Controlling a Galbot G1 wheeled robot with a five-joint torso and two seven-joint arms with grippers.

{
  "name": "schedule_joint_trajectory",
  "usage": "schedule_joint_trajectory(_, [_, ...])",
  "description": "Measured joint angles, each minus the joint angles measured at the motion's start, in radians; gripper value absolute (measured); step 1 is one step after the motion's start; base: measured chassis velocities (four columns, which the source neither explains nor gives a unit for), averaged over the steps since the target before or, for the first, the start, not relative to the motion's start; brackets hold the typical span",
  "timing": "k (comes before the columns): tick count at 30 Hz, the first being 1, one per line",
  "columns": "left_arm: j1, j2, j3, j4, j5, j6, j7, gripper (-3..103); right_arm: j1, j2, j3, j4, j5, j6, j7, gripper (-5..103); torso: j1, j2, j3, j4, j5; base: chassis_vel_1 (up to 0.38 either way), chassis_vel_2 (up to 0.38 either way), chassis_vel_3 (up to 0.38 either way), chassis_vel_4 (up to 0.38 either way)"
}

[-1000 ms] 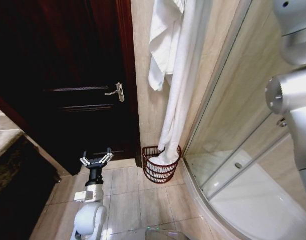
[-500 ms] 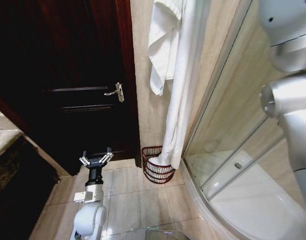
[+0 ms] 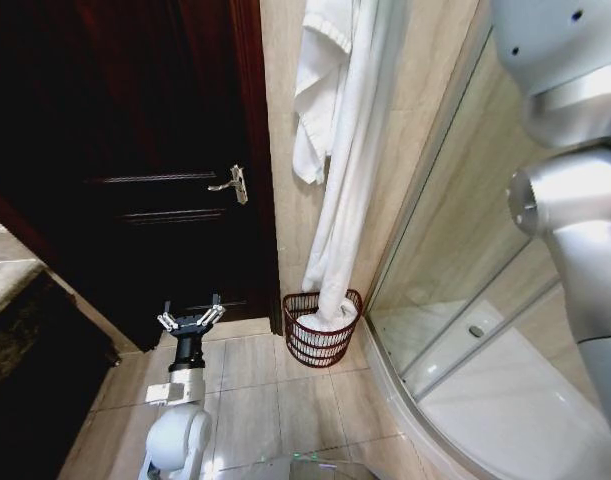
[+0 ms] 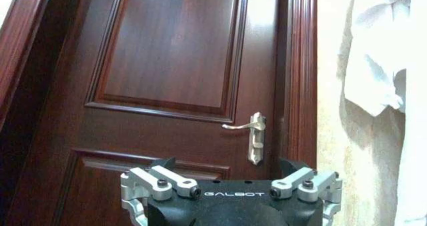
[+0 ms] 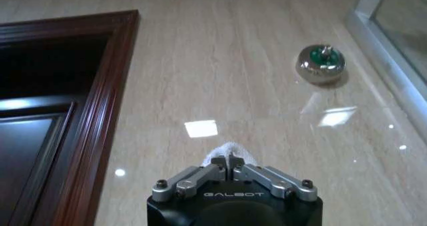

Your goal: Discard the used towel into the hamper.

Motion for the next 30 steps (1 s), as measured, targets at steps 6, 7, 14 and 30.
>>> schedule_joint_trajectory(6, [0.007, -0.004, 0.0, 0.005, 0.002, -0.015, 0.001, 100, -0.166, -0.098, -0.053, 0.184, 0.047, -0.007, 0.061, 2, 0.0, -0.001, 0.001, -0.0001, 0.0009, 0.0, 0.0, 0.0, 0.0])
schedule_joint_trajectory(7, [0.007, -0.003, 0.001, 0.005, 0.002, -0.015, 0.001, 100, -0.198, -0.119, -0.058, 0.226, 0.062, -0.012, 0.077, 2, 0.0, -0.001, 0.001, -0.0002, 0.001, 0.0, 0.0, 0.0, 0.0])
schedule_joint_trajectory(14, [0.0, -0.002, 0.004, 0.012, 0.002, -0.016, 0.001, 100, -0.324, -0.197, -0.067, 0.358, 0.12, -0.023, 0.116, 2, 0.0, -0.001, 0.0, -0.0003, 0.0007, 0.0, 0.0, 0.0, 0.0])
schedule_joint_trajectory(30, [-0.009, -0.004, 0.015, 0.027, 0.009, -0.001, -0.001, 100, -0.721, -0.338, -0.04, 0.648, 0.089, -0.001, 0.107, 2, -0.015, -0.032, -0.016, -0.0002, 0.0008, 0.0, 0.0, 0.0, 0.0])
